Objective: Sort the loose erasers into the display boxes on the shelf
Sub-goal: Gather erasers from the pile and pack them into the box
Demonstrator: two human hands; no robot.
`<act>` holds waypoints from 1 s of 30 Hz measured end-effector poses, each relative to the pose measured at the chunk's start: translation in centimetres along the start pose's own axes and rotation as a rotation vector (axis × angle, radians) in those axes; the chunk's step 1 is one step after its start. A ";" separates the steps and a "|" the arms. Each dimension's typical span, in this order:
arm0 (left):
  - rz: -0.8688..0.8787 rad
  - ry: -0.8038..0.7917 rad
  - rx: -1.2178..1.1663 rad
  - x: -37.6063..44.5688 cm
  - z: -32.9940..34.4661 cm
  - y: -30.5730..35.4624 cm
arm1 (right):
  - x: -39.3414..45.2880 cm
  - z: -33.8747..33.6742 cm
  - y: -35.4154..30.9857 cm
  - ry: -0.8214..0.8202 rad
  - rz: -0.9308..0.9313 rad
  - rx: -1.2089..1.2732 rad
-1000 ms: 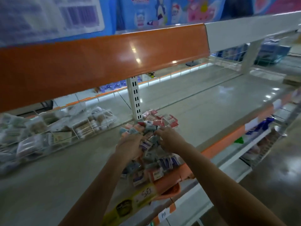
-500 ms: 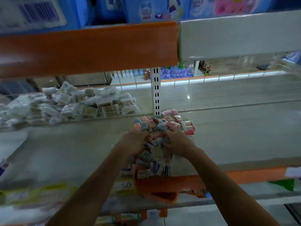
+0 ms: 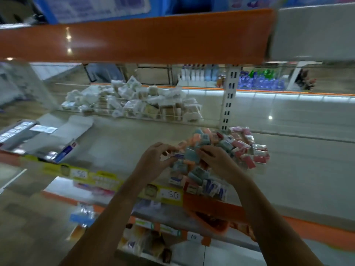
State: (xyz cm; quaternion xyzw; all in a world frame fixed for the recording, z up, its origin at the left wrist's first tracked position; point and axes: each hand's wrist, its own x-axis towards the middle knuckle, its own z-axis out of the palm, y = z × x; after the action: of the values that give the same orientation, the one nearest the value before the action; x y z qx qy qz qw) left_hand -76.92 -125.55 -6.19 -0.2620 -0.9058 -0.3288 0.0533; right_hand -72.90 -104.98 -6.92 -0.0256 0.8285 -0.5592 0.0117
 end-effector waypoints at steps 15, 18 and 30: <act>-0.311 0.233 -0.051 -14.7 -17.2 -12.7 | 4.5 21.6 -11.2 -0.376 -0.119 0.254; -0.310 0.246 -0.016 -17.6 -20.9 -16.1 | 4.9 26.6 -13.6 -0.435 -0.147 0.229; -0.360 0.289 0.049 -21.8 -28.1 -27.8 | 9.5 41.1 -18.2 -0.513 -0.108 0.237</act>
State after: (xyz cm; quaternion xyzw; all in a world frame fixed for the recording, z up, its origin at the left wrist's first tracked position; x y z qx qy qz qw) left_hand -74.55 -170.61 -5.91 -0.0450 -0.9285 -0.3451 0.1295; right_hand -79.83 -150.32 -5.38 -0.2088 0.7249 -0.6271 0.1941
